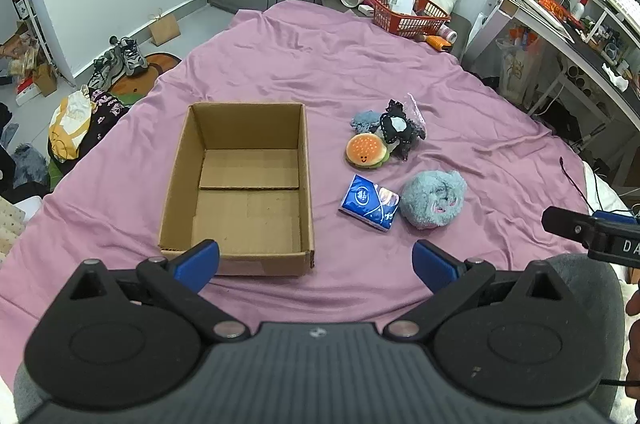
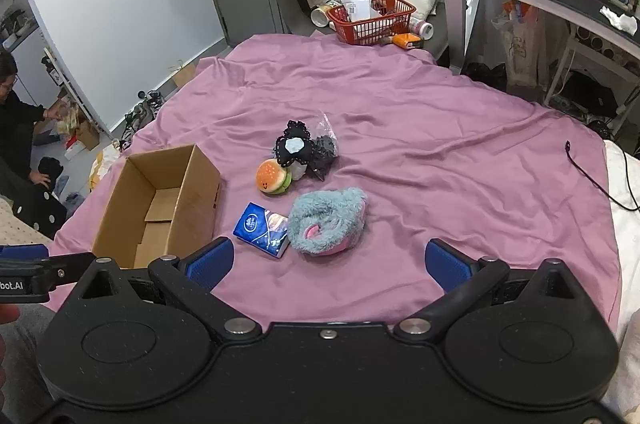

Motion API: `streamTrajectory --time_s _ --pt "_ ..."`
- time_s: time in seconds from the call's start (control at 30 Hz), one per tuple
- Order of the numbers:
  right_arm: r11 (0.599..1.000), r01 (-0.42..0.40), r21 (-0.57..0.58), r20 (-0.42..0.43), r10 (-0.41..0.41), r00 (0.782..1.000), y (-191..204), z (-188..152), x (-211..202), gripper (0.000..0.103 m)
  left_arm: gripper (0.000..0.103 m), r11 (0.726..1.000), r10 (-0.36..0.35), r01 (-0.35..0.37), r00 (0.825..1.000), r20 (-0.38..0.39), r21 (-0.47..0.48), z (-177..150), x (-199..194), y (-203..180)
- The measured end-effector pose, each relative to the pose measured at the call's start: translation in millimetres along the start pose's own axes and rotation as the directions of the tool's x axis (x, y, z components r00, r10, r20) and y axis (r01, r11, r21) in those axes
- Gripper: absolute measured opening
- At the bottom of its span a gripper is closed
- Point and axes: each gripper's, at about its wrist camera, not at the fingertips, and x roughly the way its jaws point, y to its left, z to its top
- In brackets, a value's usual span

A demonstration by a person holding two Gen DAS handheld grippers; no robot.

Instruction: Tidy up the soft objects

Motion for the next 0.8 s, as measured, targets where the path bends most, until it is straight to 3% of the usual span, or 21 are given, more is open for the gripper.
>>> streamTrajectory --time_s 0.33,0.53,0.7,0.8 --pt "0.999 -0.023 0.044 -0.023 0.024 0.999 -23 4 25 0.099 0.1 0.999 -0.031 0.031 1.0 -0.004 0.021 12 31 -24" --pt "0.995 -0.059 0.078 -0.064 0.064 0.996 -33 9 51 0.086 0.094 0.997 -0.059 0.06 0.998 -0.017 0.051 20 58 -42" --pt "0.988 -0.077 0.13 -0.109 0.091 0.99 -46 15 76 0.068 0.074 0.993 -0.103 0.106 0.992 -0.067 0.043 30 92 -56" --pt "0.985 -0.078 0.157 -0.132 0.1 0.986 -54 17 91 0.059 0.069 0.99 -0.125 0.13 0.989 -0.084 0.06 35 109 -68"
